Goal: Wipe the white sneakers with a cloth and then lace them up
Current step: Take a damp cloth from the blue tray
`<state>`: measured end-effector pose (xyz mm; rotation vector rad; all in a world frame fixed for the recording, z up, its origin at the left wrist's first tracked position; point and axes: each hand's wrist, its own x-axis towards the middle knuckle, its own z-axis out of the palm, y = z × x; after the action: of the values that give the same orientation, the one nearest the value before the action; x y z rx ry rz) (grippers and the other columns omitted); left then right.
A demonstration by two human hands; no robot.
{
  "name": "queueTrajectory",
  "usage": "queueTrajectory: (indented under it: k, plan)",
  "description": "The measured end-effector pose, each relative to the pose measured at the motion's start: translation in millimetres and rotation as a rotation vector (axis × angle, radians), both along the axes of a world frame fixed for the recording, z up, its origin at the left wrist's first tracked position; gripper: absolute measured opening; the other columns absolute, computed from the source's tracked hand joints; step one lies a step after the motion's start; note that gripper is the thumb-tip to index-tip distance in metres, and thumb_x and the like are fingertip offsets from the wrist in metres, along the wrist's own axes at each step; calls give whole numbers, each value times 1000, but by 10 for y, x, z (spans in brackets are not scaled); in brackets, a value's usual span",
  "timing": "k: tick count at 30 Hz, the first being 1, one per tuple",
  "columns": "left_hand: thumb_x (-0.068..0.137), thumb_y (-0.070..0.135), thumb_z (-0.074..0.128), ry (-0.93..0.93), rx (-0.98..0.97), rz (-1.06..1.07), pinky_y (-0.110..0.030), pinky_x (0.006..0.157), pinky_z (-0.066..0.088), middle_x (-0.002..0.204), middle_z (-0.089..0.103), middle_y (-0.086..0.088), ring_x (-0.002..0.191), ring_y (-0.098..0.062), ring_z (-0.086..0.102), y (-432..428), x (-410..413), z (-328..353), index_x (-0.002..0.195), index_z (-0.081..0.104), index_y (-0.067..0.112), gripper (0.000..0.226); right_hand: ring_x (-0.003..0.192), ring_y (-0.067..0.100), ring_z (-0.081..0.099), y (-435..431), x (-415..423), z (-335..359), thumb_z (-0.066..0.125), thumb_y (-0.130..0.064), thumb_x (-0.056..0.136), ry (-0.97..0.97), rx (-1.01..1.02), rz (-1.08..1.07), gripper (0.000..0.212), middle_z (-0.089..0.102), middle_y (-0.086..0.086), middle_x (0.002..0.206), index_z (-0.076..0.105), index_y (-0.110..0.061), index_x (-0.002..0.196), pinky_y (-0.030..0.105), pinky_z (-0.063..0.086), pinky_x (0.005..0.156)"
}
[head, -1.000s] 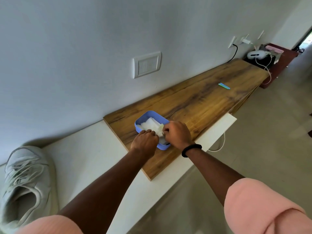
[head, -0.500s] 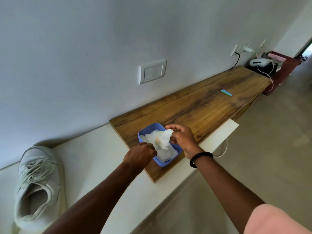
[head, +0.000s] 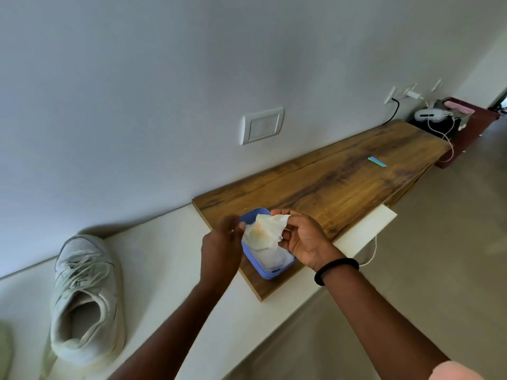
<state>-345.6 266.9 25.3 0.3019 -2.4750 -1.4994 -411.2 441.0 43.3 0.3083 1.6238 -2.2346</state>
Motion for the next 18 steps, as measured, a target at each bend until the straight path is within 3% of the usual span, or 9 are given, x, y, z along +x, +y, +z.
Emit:
queueTrajectory:
  k: [2,5,8,10,13,16,18]
  plan:
    - [98,46,61,-117,348,2,-43,91,59,102,75,11,97,-9,71,-91,55,168,112,72,27,26,83,22,73,-140,113,147,54,-3,96,71,35,31,21,76,7,94,74,-12,94,29,58,65]
    - [96,50,59,-237,666,101,-47,95,57,103,73,-2,105,-20,68,-239,277,403,96,70,23,30,93,19,72,-431,336,343,54,2,94,341,287,54,29,78,1,98,77,-15,93,27,58,72]
    - [100,47,52,-329,1189,133,-40,87,59,104,74,-20,98,-30,73,-416,572,591,106,65,1,48,95,5,70,-795,650,441,51,5,91,688,571,92,37,78,-10,96,79,-18,95,17,54,78]
    - [101,45,52,-285,1378,132,-38,79,61,100,75,-21,91,-31,76,-553,768,677,113,61,-5,53,99,2,70,-1018,870,460,50,-1,92,894,667,175,34,77,-12,101,78,-18,102,19,55,84]
    - [103,31,55,-165,1379,212,-33,71,64,90,76,-16,81,-23,77,-813,1095,739,104,67,-2,35,101,4,69,-1324,1152,460,54,-7,95,1161,768,279,27,75,-8,107,74,-16,111,25,57,88]
    - [102,15,57,-130,1263,282,-34,76,64,87,77,-12,75,-19,76,-1093,1445,747,106,70,-2,22,101,7,68,-1606,1397,499,58,-5,92,1231,751,347,27,74,-10,108,72,-18,112,32,58,87]
    - [100,15,59,-111,1175,320,-37,80,64,92,78,-13,78,-21,76,-1310,1693,720,107,71,-1,21,99,5,68,-1796,1538,517,62,-8,90,1231,746,361,27,73,-12,106,71,-20,111,32,58,86]
